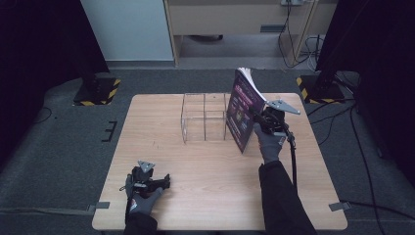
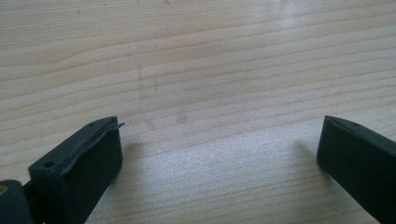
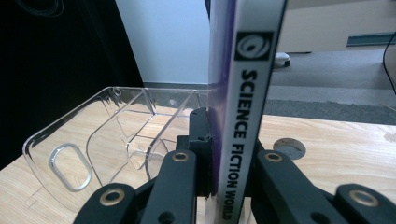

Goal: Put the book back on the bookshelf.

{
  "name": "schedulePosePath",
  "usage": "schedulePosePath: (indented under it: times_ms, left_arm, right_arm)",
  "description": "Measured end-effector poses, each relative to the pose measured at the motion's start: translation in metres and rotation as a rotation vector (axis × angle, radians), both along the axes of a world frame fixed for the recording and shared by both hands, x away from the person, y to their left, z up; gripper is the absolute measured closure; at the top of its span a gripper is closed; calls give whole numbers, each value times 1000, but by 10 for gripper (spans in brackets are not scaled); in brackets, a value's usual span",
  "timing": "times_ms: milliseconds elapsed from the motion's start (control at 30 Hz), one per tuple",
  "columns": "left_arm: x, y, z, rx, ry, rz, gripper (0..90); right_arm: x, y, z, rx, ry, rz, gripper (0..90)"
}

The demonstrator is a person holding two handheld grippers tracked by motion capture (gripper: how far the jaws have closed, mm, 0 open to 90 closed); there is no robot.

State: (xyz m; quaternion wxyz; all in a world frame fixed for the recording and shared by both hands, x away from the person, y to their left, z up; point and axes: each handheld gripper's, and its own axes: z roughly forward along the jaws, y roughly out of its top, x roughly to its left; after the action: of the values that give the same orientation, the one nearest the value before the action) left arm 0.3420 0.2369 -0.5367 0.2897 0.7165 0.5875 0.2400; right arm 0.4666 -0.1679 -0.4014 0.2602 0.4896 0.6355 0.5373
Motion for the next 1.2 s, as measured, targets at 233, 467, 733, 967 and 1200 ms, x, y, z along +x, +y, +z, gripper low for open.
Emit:
schedulePosePath:
  times_ms: [233,467,733,967,1200]
  left_arm:
    - [0,0,0,-1,-1,2,0]
    - [0,0,0,-1,1,0,0]
    - [0,0,0,-1,0,1,0]
    - [0,0,0,0,1,0,0]
    - [0,0,0,-1,0,1,0]
  right_arm:
    - [-5,-1,-2,-3,14,-21,821]
    - [-5,-5,-2,-10,54,-30,795]
    - [-5,-9,-4,-51,84,-17,685]
    - [-13,-17,3,-29,45,4,477]
    - [-32,-32,9,-39,12,24,262]
